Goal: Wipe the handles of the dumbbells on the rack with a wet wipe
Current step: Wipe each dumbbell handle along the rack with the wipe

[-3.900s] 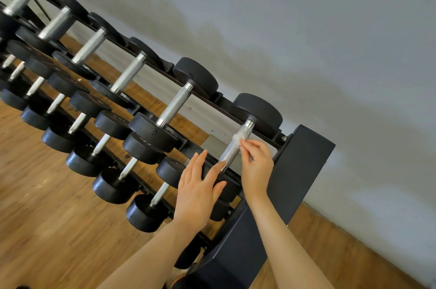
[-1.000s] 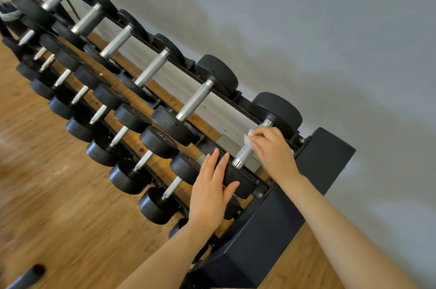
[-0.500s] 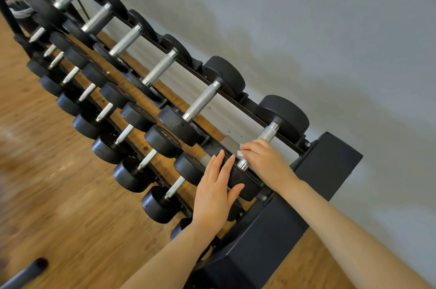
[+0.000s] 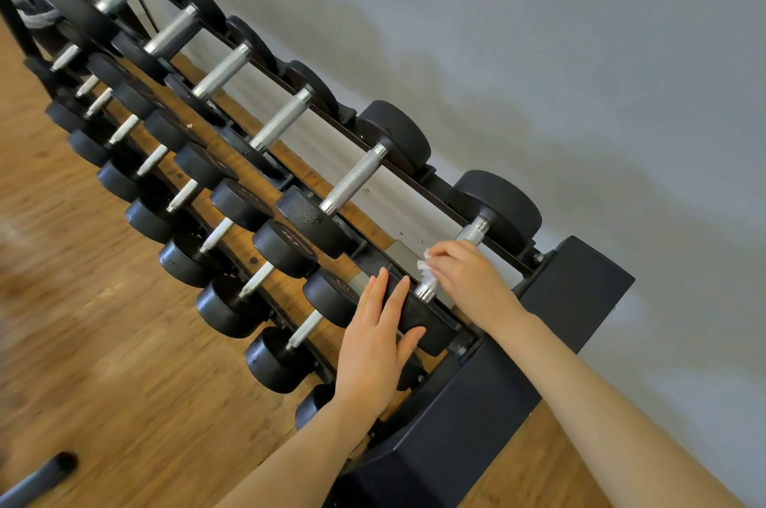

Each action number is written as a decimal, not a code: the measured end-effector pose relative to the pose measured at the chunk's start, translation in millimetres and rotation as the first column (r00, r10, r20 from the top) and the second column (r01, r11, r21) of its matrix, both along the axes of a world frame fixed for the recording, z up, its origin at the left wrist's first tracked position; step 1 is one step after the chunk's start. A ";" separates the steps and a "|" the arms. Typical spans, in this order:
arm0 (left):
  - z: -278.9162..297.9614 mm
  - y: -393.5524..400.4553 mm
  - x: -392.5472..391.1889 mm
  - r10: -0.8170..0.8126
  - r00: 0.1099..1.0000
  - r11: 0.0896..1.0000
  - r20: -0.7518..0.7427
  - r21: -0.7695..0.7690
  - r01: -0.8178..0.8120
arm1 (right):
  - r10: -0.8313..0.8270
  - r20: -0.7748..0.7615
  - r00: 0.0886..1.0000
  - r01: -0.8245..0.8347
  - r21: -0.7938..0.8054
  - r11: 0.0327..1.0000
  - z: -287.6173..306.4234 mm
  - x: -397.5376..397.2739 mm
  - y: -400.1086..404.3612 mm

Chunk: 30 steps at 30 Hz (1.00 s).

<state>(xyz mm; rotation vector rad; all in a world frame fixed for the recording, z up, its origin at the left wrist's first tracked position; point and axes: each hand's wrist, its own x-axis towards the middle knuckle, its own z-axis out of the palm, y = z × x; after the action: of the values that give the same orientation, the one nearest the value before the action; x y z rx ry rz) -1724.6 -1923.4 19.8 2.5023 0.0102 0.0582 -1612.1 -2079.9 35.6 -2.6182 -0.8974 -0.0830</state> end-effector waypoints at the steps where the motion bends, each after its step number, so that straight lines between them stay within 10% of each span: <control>1: -0.8 0.2 -0.1 0.003 1.000 1.000 -0.001 0.002 -0.003 | -0.033 -0.013 0.999 0.034 0.040 0.999 0.1 0.4 0.2; 16: 6.3 5.5 -0.5 -0.045 0.998 0.999 -0.035 0.018 0.045 | 0.128 -0.067 0.989 -0.134 -0.092 0.987 -0.7 -9.6 11.9; 30: 8.6 8.9 1.7 -0.056 0.994 0.998 -0.098 -0.020 0.054 | -0.112 -0.135 0.985 0.128 0.117 0.985 -2.2 -15.4 -6.5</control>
<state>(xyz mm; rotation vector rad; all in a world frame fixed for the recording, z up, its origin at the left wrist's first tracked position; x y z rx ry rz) -1722.9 -1914.6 28.4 2.4838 -0.0173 -0.0874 -1627.5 -2086.4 33.4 -2.5264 -0.6688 -0.0025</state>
